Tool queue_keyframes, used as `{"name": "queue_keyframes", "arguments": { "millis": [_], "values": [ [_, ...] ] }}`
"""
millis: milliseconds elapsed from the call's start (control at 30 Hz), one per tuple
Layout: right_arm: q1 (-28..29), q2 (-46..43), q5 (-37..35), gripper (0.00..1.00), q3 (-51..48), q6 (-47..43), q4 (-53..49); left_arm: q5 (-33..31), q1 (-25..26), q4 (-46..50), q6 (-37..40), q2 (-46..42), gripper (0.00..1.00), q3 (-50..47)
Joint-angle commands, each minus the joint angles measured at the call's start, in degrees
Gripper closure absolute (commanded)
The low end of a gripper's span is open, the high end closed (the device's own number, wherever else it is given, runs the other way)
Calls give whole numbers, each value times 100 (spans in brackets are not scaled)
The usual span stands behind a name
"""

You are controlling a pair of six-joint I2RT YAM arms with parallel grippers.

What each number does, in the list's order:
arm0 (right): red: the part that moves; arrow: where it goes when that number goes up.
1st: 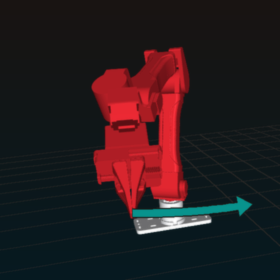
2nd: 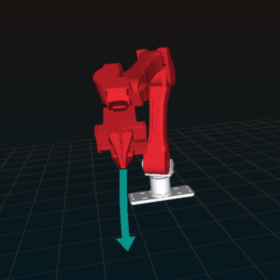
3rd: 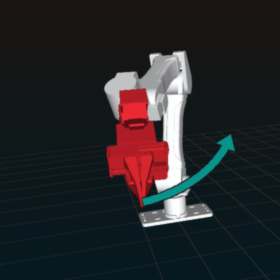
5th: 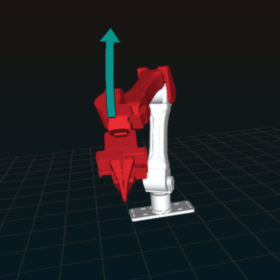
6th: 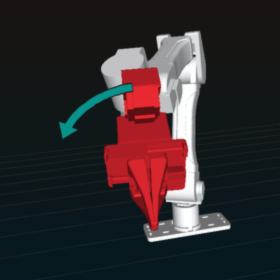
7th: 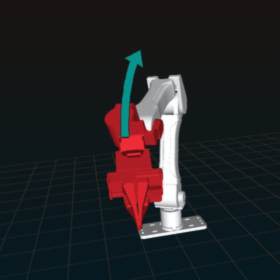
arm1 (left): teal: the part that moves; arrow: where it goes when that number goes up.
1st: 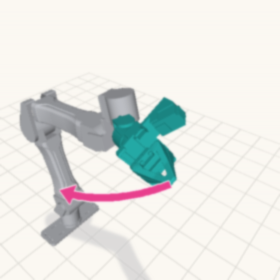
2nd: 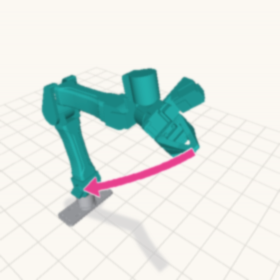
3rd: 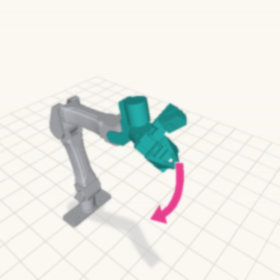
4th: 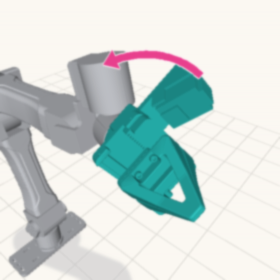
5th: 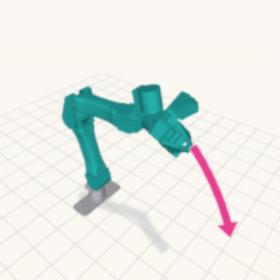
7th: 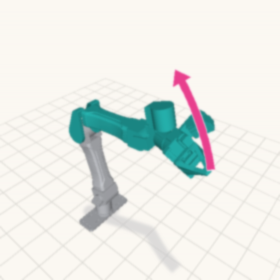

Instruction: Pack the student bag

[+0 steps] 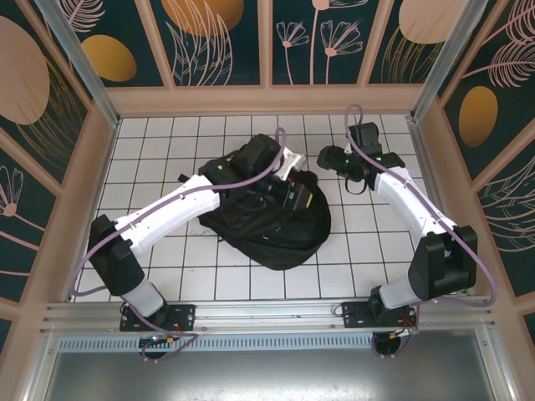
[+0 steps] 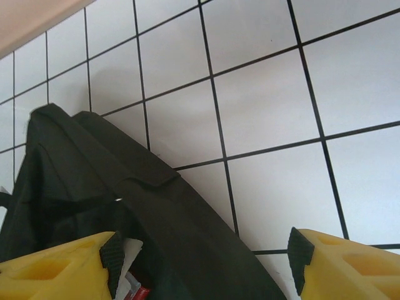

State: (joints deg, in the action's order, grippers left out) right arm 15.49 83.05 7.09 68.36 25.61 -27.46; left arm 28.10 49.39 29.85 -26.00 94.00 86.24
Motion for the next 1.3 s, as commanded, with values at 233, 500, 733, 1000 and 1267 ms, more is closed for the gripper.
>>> {"name": "queue_keyframes", "arguments": {
  "millis": [233, 500, 733, 1000, 1267],
  "values": [
    [186, -645, 749, 28, 0, -265, -116, -1810, -359, 67, -856, -1690, 39, -807],
    [1093, -864, 365, 32, 62, -320, -588, -2849, -934, 415, -2007, -2985, 39, -2599],
    [992, -714, 239, 28, -275, -266, -550, -3050, -1494, 114, -3048, -3801, 38, -4124],
    [982, -648, 205, 28, -452, -153, -360, -2612, -2371, -938, -3757, -3920, 41, -5370],
    [983, -806, 689, 28, -924, -63, 82, -2020, -2434, -2970, -3592, -2580, 46, -5307]
  ]
}}
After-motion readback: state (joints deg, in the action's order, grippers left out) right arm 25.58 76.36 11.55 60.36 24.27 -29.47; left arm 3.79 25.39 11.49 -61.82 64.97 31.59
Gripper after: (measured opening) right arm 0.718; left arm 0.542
